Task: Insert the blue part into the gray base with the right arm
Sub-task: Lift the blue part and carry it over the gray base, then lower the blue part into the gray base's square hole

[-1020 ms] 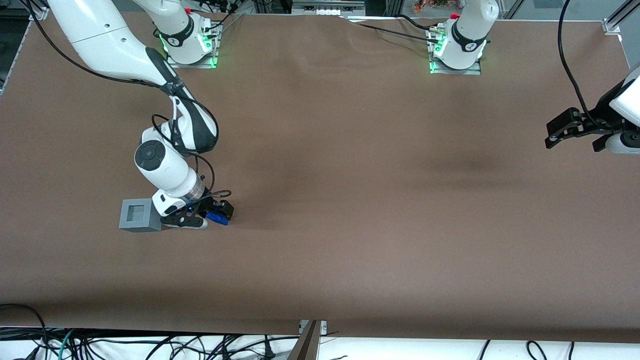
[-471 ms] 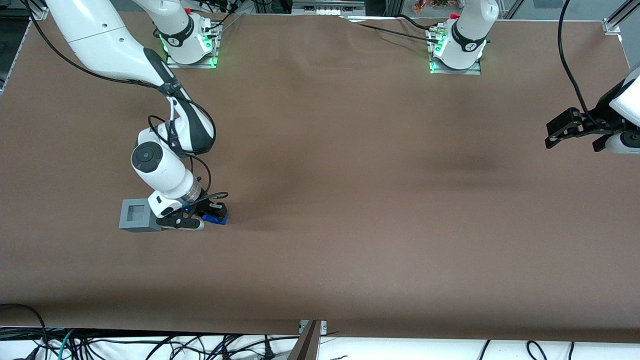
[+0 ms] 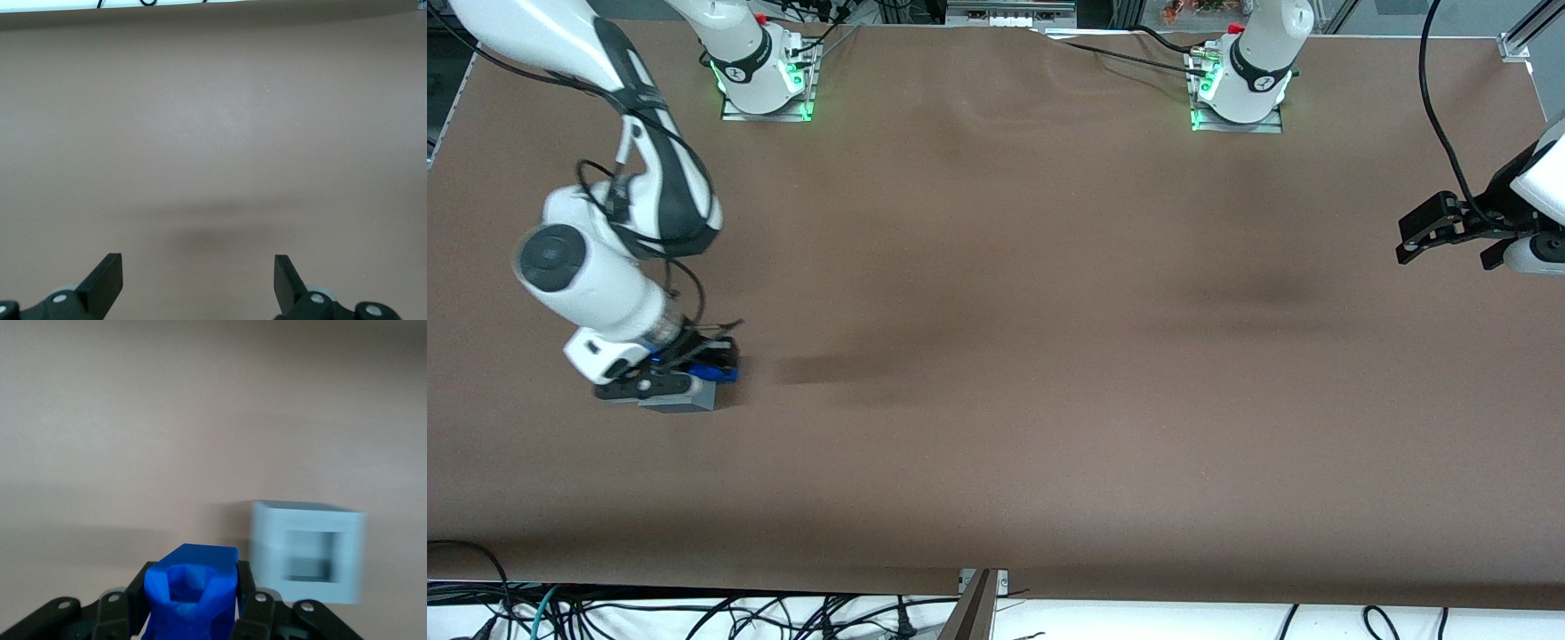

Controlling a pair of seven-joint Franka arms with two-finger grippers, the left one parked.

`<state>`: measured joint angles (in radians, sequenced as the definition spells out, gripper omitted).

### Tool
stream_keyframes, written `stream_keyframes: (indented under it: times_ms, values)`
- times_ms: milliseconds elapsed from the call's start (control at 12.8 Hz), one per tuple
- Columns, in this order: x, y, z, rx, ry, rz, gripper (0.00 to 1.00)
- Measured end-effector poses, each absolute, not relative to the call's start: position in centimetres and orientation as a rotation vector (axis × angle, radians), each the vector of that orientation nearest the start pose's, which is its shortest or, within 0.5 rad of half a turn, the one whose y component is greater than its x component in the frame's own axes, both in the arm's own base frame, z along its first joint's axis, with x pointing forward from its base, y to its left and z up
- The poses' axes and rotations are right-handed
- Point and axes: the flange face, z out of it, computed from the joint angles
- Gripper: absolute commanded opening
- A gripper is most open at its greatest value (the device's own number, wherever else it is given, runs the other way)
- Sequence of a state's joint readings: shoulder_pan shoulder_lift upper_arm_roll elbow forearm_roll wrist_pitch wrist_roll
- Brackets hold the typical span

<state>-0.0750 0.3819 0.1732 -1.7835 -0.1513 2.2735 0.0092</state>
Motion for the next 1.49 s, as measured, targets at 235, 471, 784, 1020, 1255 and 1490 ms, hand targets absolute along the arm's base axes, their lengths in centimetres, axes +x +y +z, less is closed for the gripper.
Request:
stream_keyframes:
  times_ms: [235, 471, 784, 1020, 1255, 1490]
  values:
    - [65.5, -1.3, 35.6, -3.122, -0.433, -0.169, 0.26]
    - [65.3, -3.9, 34.9, -3.067, -0.497, -0.165, 0.28]
    - [65.4, -3.9, 33.6, -3.063, -0.492, -0.159, 0.27]
    - [65.8, -4.0, 30.9, -3.07, -0.414, -0.164, 0.27]
    - [66.0, -4.1, 30.6, -3.073, -0.38, -0.172, 0.27]
    - [66.0, -4.1, 30.7, -3.073, -0.378, -0.173, 0.27]
